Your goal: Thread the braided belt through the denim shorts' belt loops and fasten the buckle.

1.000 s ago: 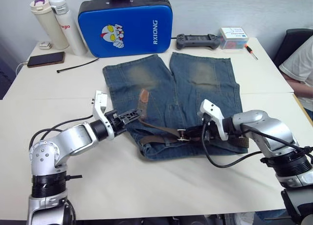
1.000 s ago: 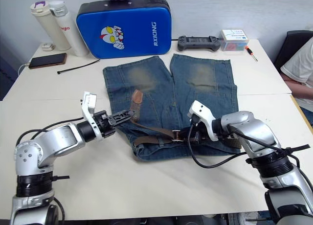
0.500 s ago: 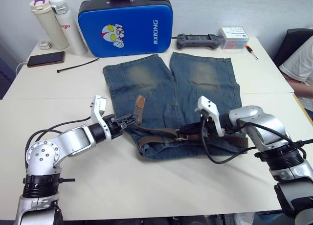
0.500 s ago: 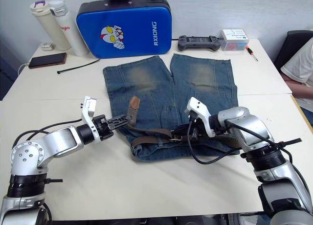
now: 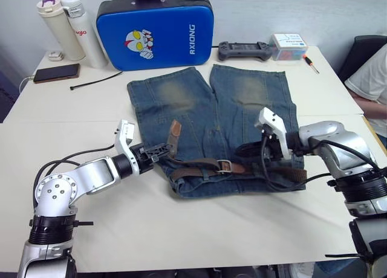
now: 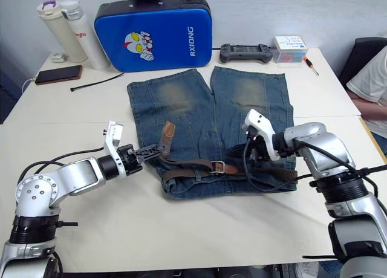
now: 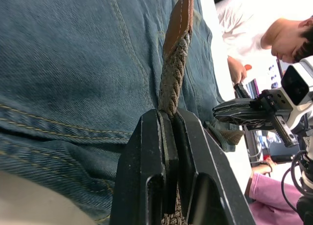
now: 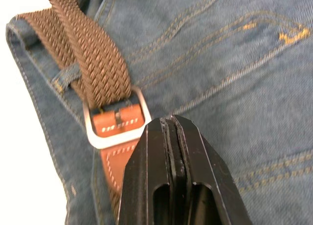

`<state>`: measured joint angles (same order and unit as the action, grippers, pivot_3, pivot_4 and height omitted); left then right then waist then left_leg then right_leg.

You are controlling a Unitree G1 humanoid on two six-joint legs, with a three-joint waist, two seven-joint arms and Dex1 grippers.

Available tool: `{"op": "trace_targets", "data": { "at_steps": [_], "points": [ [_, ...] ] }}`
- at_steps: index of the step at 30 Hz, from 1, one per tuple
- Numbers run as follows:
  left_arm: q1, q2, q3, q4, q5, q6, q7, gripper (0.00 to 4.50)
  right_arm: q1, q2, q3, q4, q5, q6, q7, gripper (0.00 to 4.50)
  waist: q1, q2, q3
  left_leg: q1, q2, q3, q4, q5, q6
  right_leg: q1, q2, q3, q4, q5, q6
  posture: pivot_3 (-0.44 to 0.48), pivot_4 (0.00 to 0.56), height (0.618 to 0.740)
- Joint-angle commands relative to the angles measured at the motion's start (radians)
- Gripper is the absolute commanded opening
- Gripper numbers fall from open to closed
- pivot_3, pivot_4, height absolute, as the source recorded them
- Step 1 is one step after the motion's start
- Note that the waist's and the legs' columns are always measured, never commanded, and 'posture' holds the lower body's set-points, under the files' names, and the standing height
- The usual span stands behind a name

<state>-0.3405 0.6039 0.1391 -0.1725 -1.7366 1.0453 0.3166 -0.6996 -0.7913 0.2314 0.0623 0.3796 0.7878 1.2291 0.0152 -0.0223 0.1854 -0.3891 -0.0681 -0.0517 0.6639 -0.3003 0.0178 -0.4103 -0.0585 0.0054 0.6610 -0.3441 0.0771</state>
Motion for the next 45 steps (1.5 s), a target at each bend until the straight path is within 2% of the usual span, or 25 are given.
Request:
{"op": "trace_targets", "data": {
  "at_steps": [1,23,45],
  "points": [
    [-0.009,0.004,0.001,-0.012,-0.004,-0.003,-0.016,0.0,0.017,-0.008,0.001,-0.051,0.013,0.014,0.021,0.1,0.0,0.0,0.0,0.0,0.0,0.0,0.0,0.0,0.0,0.0,0.0,0.0,0.0,0.0,0.0,0.0,0.15,0.74],
    [-0.007,0.007,0.002,-0.015,-0.003,-0.004,-0.017,0.0,0.03,0.07,0.003,-0.1,0.024,0.028,0.002,0.1,0.001,0.0,0.0,0.0,0.0,0.0,0.0,0.0,0.0,0.0,0.0,0.0,0.0,0.0,0.0,0.0,0.15,0.74],
    [0.012,0.011,0.014,-0.031,0.005,-0.011,-0.02,0.0,0.004,0.119,0.046,-0.04,-0.009,-0.023,0.013,0.1,0.0,0.0,0.0,0.0,0.0,0.0,0.0,0.0,0.0,0.0,0.0,0.0,0.0,0.0,0.0,0.0,0.15,0.74]
  ]
}}
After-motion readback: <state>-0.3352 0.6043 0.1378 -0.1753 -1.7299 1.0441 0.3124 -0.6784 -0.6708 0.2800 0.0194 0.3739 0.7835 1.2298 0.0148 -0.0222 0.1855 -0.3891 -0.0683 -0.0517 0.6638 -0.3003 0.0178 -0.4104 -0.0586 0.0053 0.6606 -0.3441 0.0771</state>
